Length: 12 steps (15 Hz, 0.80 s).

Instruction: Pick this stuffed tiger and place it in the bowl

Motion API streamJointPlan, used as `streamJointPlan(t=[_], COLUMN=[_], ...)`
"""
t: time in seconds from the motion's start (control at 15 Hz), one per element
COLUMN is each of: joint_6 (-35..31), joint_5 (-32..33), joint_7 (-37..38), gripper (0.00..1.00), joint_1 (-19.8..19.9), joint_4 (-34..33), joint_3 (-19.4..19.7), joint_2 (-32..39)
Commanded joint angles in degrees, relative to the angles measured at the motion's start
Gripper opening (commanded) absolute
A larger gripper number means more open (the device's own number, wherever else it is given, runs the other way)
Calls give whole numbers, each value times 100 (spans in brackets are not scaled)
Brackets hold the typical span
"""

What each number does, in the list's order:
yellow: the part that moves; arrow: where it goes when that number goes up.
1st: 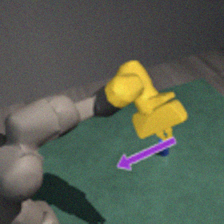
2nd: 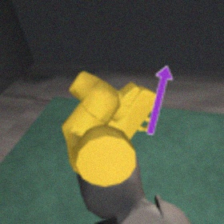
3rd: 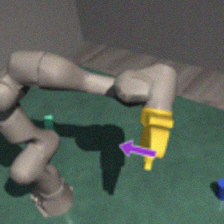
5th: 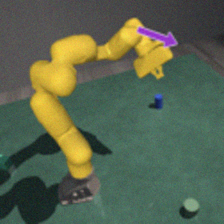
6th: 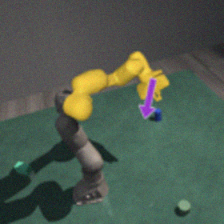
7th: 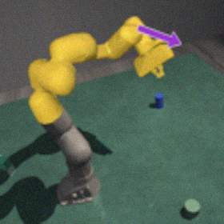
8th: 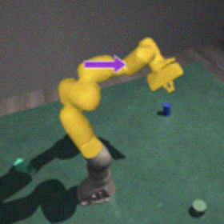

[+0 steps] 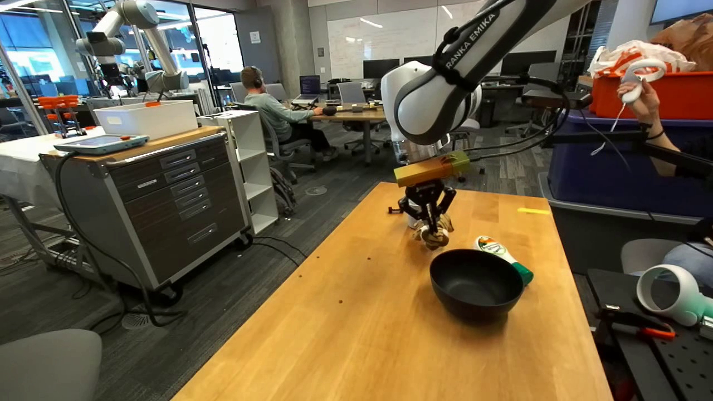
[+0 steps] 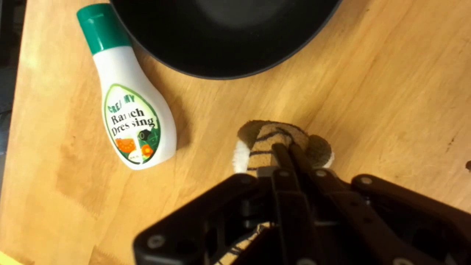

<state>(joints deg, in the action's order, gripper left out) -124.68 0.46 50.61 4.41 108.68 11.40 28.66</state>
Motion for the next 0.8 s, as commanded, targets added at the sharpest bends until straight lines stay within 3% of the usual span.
streamJointPlan(t=[0.0, 0.73], joint_6=[394, 1195], joint_5=[-834, -2628], joint_7=[-589, -2135], gripper=[1, 1], joint_1=[311, 571], joint_4=[-204, -162], joint_3=[-241, -411], joint_2=[-158, -1072])
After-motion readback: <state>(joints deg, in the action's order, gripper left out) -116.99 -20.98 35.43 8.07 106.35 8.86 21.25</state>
